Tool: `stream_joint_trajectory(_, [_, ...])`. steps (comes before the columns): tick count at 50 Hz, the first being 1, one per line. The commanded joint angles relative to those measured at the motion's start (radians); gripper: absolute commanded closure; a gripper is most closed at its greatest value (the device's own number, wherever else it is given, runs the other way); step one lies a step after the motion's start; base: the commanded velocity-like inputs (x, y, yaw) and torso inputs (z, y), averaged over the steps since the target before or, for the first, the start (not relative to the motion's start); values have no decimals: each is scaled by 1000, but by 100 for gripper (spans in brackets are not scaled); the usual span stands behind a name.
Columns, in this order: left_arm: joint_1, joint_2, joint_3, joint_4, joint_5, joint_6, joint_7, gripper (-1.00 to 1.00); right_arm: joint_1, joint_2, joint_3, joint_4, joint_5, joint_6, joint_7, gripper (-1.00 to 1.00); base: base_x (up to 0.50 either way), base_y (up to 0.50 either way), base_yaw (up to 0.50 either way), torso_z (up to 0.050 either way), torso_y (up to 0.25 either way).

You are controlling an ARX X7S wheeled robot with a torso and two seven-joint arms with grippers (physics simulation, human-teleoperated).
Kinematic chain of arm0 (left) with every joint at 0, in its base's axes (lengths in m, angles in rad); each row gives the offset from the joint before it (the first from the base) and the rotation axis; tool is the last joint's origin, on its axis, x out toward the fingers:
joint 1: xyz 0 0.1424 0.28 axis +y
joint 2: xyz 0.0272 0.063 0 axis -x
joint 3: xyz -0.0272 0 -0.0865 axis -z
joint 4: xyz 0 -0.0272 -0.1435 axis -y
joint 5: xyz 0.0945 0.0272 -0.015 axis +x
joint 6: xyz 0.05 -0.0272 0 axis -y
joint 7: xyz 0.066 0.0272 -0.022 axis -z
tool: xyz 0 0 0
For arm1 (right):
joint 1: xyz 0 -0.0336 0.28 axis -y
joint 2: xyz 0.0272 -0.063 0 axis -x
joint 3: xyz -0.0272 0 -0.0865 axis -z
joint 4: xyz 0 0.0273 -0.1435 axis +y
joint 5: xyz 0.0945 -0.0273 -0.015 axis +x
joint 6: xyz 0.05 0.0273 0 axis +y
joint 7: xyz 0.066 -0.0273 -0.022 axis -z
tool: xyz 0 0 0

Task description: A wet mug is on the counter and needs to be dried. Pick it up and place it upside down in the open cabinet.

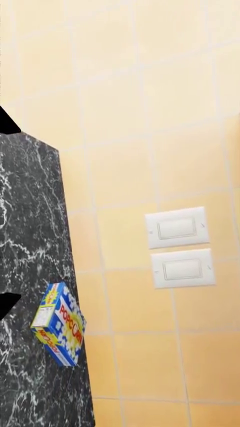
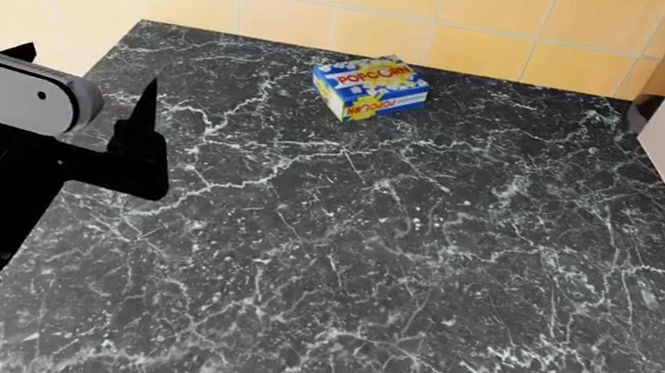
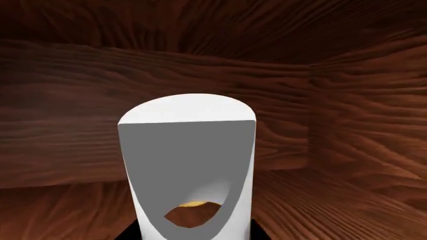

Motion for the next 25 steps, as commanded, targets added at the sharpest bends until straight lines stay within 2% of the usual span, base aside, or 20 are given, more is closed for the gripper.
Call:
stream_joint_trajectory(1, [13, 4, 2, -11, 4, 5, 1, -100, 5, 31, -6, 49, 4, -30, 32, 100, 0, 0, 0, 0, 0])
stream_joint_trajectory(25, [25, 15, 2, -22, 14, -4, -5, -100, 5, 48, -9, 87, -7, -55, 53, 100, 0, 0, 0, 0, 0])
